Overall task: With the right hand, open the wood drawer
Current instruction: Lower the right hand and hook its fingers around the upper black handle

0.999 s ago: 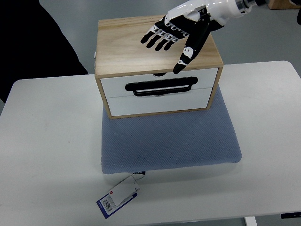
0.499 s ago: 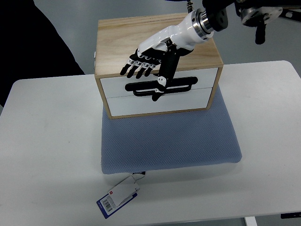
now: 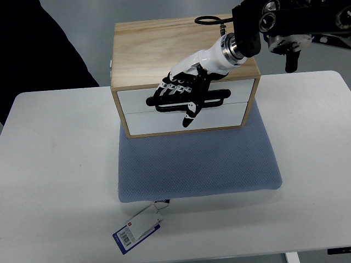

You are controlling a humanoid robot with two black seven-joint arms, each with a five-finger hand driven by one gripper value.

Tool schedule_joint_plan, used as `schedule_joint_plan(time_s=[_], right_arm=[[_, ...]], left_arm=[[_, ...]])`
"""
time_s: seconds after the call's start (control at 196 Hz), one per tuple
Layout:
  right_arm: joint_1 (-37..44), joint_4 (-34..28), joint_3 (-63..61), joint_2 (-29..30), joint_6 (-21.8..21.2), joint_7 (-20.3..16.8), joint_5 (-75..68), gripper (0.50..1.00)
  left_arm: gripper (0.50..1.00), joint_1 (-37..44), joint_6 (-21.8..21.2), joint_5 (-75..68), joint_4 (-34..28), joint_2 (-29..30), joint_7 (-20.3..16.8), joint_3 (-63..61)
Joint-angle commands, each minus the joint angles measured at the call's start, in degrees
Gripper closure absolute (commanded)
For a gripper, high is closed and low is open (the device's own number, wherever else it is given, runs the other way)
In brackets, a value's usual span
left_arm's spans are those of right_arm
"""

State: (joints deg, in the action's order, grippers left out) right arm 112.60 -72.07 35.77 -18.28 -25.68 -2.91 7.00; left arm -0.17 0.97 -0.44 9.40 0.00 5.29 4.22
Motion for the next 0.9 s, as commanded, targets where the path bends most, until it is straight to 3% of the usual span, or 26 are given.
schedule_joint_plan(time_s=[0.0, 0.194, 0.897], right_arm=[[-0.3, 0.0, 0.4, -0.1, 0.5, -0.3, 0.0, 0.574], [-1.1, 0.1, 0.8, -0.1, 2.7, -0.3, 0.0, 0.574], [-1.3, -0.1, 2.5, 0.0, 1.9, -1.8, 0.1, 0.574]], left_arm=[[0.5, 0.0, 0.0, 0.0, 0.0, 0.0, 0.0, 0.0], [0.5, 0.0, 0.0, 0.0, 0.0, 0.0, 0.1, 0.0], [0.5, 0.0, 0.0, 0.0, 0.0, 0.0, 0.0, 0.0]])
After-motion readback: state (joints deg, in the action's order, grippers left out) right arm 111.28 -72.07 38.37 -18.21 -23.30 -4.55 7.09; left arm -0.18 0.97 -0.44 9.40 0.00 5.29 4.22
